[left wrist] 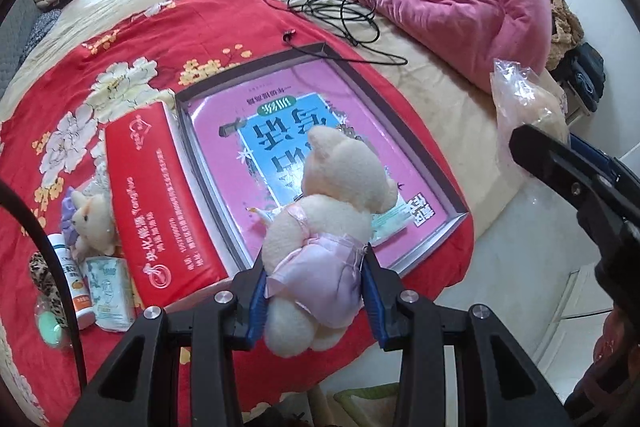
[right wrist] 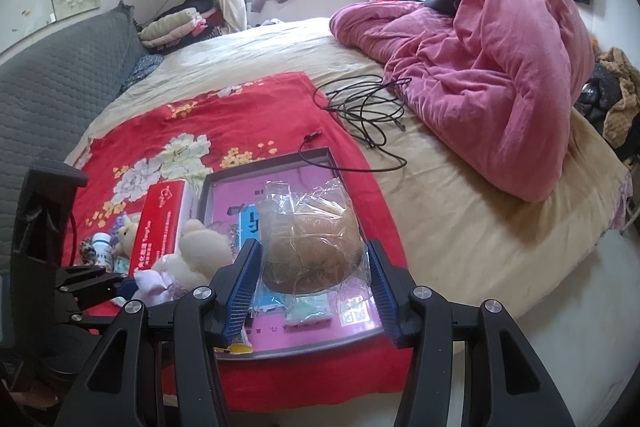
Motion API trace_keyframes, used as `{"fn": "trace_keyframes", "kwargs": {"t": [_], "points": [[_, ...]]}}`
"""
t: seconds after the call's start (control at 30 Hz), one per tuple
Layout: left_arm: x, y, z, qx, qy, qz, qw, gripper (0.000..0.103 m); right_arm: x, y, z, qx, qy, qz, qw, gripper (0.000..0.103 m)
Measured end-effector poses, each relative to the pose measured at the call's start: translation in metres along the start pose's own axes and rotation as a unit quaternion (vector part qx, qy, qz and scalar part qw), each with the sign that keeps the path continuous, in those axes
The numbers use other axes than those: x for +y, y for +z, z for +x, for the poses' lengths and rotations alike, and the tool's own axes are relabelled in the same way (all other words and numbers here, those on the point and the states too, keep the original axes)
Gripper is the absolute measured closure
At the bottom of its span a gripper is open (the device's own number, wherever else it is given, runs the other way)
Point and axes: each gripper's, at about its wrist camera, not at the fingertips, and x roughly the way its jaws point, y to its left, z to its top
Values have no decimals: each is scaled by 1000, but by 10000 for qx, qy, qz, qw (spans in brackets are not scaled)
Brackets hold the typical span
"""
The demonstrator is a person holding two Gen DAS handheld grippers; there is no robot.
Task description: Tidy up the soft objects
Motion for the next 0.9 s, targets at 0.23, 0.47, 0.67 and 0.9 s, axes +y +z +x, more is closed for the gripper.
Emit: {"fn": "trace_keyframes", "kwargs": {"t": [0.23, 0.47, 0.67, 0.9], "points": [[-2, 4, 19, 120, -7, -40, 9999, 62, -5, -4, 18, 187, 18, -58, 9998, 48], [-4, 8, 36, 263, -57, 2, 9996, 62, -14, -16, 41, 426, -20, -23, 9991, 48], [-8, 11, 49, 355, -101, 55, 9993, 62, -21, -26, 61, 673, -33, -53, 9977, 48], [-14, 5, 65, 519, -52, 162, 9985, 62, -26, -35, 81, 913, -30, -170, 9957, 48]]}}
